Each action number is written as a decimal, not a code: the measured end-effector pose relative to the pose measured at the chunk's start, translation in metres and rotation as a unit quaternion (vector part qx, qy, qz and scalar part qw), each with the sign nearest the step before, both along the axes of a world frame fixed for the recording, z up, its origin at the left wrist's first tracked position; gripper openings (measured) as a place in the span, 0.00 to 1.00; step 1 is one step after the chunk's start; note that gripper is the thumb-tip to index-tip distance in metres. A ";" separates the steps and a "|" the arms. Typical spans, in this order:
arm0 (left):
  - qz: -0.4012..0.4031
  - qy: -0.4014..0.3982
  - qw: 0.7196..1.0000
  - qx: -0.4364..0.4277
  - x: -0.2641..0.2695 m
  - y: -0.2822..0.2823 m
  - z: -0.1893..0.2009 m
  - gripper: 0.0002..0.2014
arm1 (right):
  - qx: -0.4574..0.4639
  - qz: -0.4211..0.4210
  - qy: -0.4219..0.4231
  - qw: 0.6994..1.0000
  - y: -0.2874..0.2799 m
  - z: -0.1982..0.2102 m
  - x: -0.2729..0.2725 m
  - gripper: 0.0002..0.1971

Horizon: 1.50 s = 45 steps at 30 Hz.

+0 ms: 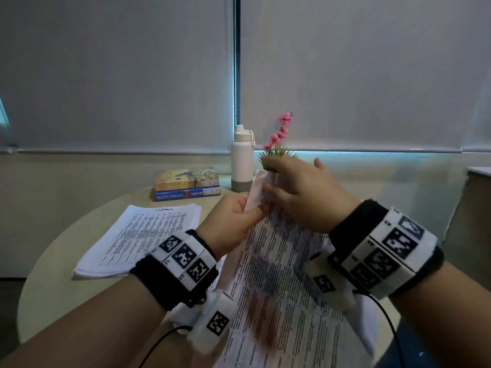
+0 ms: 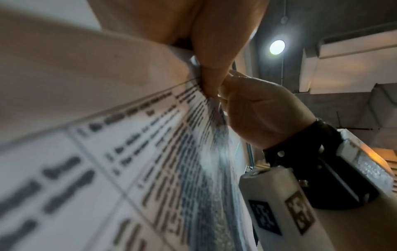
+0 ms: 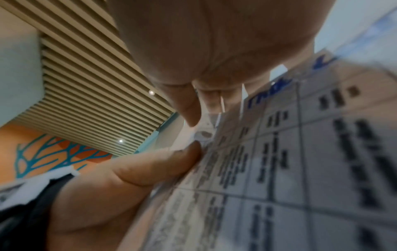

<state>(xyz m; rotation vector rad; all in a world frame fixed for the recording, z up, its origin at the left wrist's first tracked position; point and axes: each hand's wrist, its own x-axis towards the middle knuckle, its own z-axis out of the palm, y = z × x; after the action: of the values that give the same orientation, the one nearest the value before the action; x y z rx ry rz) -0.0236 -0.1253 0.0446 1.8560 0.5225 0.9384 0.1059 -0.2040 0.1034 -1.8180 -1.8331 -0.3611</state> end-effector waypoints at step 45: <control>0.163 0.140 0.976 -0.047 -0.048 0.060 -0.036 0.17 | -0.342 -0.277 0.088 0.893 0.041 -0.103 0.174 0.21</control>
<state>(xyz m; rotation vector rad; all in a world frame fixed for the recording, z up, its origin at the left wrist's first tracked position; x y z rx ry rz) -0.0712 -0.0654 0.0089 1.8588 1.0510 0.8468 0.2800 -0.1627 0.0005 -2.7501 -1.3625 0.3054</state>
